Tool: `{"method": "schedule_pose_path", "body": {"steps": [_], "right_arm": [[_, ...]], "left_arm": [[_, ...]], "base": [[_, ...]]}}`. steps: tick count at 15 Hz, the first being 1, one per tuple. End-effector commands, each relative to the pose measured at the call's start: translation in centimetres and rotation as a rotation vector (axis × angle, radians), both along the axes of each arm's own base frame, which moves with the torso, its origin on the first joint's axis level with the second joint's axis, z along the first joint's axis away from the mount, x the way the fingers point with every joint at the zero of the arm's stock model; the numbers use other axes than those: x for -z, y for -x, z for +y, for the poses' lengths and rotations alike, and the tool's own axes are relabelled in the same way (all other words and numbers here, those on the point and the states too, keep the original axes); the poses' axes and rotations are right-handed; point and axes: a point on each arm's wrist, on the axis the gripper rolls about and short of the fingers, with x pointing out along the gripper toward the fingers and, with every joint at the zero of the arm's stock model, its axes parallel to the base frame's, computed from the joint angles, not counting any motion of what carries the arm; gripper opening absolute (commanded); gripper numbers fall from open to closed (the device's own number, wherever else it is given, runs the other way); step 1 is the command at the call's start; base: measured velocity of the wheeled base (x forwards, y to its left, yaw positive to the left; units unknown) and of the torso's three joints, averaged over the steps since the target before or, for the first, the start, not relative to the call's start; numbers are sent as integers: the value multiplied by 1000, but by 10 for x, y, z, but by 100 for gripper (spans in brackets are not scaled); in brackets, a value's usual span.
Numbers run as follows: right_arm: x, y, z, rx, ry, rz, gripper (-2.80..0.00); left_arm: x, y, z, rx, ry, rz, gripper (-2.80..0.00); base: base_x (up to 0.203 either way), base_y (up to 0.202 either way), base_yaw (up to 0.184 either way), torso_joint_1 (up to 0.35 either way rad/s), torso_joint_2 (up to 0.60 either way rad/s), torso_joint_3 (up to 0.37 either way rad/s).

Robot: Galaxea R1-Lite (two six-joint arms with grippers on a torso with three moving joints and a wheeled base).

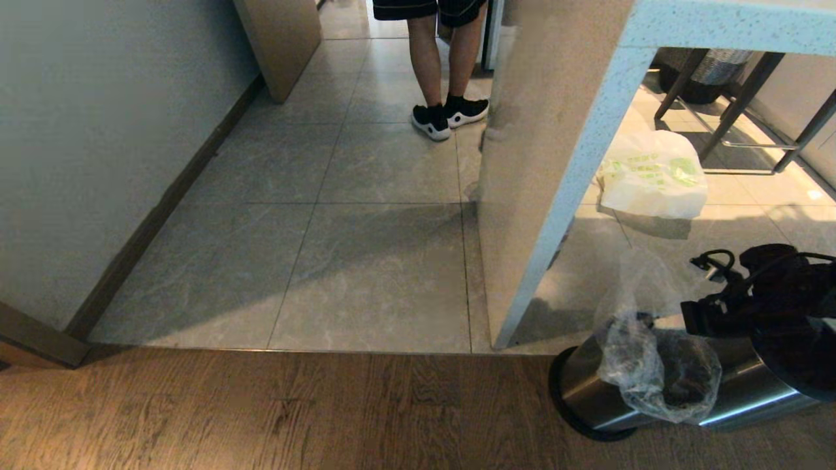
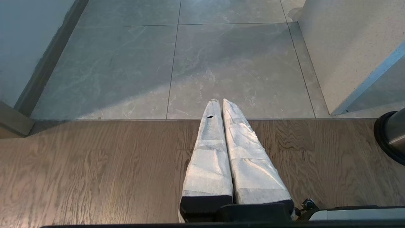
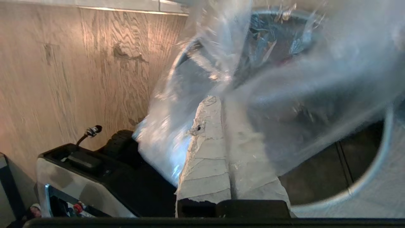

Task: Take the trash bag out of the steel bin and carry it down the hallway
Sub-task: Pick up the trash bag

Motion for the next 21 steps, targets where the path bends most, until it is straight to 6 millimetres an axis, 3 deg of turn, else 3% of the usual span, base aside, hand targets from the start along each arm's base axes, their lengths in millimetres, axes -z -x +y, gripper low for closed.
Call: {"method": "schedule_pose_path", "body": {"steps": [1, 3, 6, 7, 8, 17, 21], "right_arm": [[-19, 8, 2, 0, 13, -39, -280], [-26, 11, 1, 2, 20, -57, -280], [-18, 10, 2, -8, 23, -41, -280], [-14, 9, 2, 0, 32, -27, -79], [-9, 8, 1, 25, 66, -2, 0], [31, 4, 3, 45, 55, 131, 0], [41, 9, 9, -22, -87, 193, 0]], "left_arm": [[0, 0, 0, 0, 0, 2, -280], [0, 0, 0, 0, 0, 2, -280], [0, 0, 0, 0, 0, 1, -280], [0, 0, 0, 0, 0, 1, -280], [0, 0, 0, 0, 0, 1, -280], [0, 0, 0, 0, 0, 1, -280], [0, 0, 0, 0, 0, 3, -280]], "base": [[0, 0, 0, 0, 0, 0], [0, 0, 0, 0, 0, 0], [0, 0, 0, 0, 0, 0], [0, 0, 0, 0, 0, 0], [0, 0, 0, 0, 0, 0], [0, 0, 0, 0, 0, 0], [0, 0, 0, 0, 0, 0]]}}
